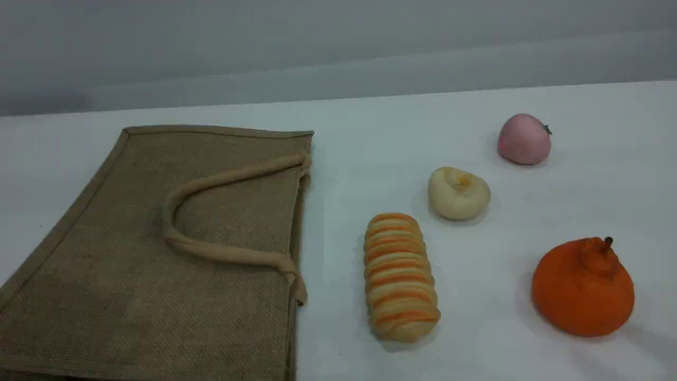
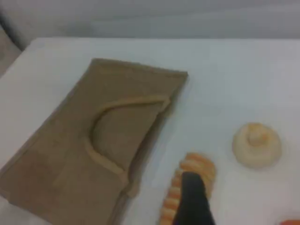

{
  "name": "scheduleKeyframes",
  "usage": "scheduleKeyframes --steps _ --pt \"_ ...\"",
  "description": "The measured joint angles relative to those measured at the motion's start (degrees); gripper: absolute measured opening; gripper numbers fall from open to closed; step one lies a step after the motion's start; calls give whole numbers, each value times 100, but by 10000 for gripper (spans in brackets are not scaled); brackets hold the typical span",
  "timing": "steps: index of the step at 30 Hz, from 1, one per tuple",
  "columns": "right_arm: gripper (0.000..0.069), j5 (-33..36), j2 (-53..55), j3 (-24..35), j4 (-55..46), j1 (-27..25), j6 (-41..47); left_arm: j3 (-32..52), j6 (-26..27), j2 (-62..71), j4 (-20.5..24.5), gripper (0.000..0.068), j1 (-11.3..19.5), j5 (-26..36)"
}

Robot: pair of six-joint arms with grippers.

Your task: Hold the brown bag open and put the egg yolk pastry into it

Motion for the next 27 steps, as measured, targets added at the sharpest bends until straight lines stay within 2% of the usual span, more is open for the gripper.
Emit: scheduleKeyframes --steps 4,7,12,16,22,27 --pt "446 -178 448 -19 207 0 -121 0 -1102 758 526 407 -40 -288" --pt "446 -183 824 -187 303 0 -306 0 -1689 1343 621 407 -40 -507" --pt "446 -154 1432 -668 564 0 -306 0 -2277 2326 612 407 -40 -1038" --pt "446 -88 1864 -973 647 0 -303 0 -2840 3043 1003 407 -40 -1501" --pt "446 -87 2324 -1009 1021 0 -652 -6 -3681 3955 1632 407 -40 -2086" --pt "446 -87 2522 -1020 1488 0 -1082 -10 -4195 4559 1646 406 -40 -2382"
